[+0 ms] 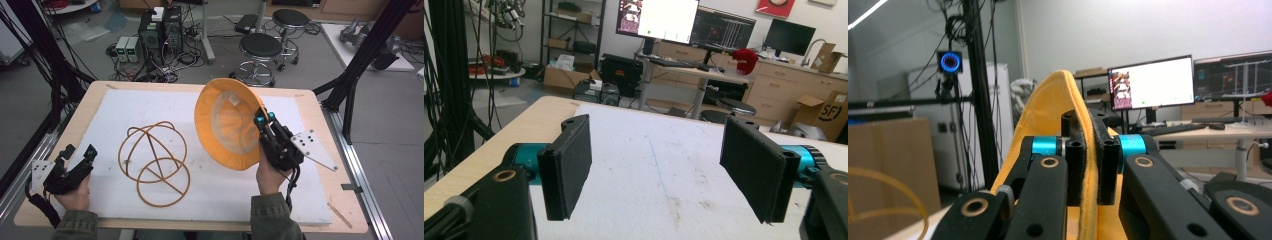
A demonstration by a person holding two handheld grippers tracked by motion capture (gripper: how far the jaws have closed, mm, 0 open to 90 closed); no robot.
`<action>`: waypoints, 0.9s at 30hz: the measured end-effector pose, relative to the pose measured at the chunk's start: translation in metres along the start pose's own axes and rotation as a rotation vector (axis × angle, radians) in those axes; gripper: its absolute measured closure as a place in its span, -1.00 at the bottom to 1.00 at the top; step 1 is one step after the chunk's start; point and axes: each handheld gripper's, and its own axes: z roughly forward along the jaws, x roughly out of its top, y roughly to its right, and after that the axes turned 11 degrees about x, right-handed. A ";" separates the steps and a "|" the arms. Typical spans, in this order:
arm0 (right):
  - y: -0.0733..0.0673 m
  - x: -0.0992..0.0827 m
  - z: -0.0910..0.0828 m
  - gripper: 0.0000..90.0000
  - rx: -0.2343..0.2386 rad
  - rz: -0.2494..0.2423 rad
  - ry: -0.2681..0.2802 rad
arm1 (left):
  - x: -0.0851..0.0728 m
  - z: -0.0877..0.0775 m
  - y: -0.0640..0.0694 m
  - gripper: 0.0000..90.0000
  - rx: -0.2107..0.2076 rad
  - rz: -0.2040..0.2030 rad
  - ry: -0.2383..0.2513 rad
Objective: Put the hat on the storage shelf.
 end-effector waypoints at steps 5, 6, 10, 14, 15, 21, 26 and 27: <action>0.001 0.011 0.005 0.92 -0.014 -0.005 0.031 | 0.000 0.000 0.000 -0.36 0.000 -0.001 -0.001; 0.001 0.013 0.006 0.92 -0.015 -0.016 0.032 | 0.000 0.000 0.000 -0.36 0.000 -0.002 0.000; -0.002 0.018 0.012 0.92 -0.015 -0.036 0.044 | 0.000 0.000 0.000 -0.36 0.000 -0.005 0.001; -0.006 0.022 0.022 0.92 -0.004 -0.041 0.042 | 0.000 0.000 -0.001 -0.36 0.001 -0.006 0.001; -0.007 0.022 0.025 0.92 0.001 -0.041 0.043 | 0.000 0.000 -0.001 -0.36 0.001 -0.007 0.001; -0.024 0.023 0.039 0.92 0.026 -0.076 0.040 | 0.000 0.000 -0.001 -0.36 0.000 -0.011 0.003; -0.034 0.023 0.052 0.92 0.055 -0.081 0.029 | 0.000 0.000 -0.001 -0.36 -0.001 -0.011 0.002; -0.036 0.023 0.054 0.92 0.059 -0.078 0.031 | 0.000 -0.001 -0.002 -0.36 0.000 -0.011 0.001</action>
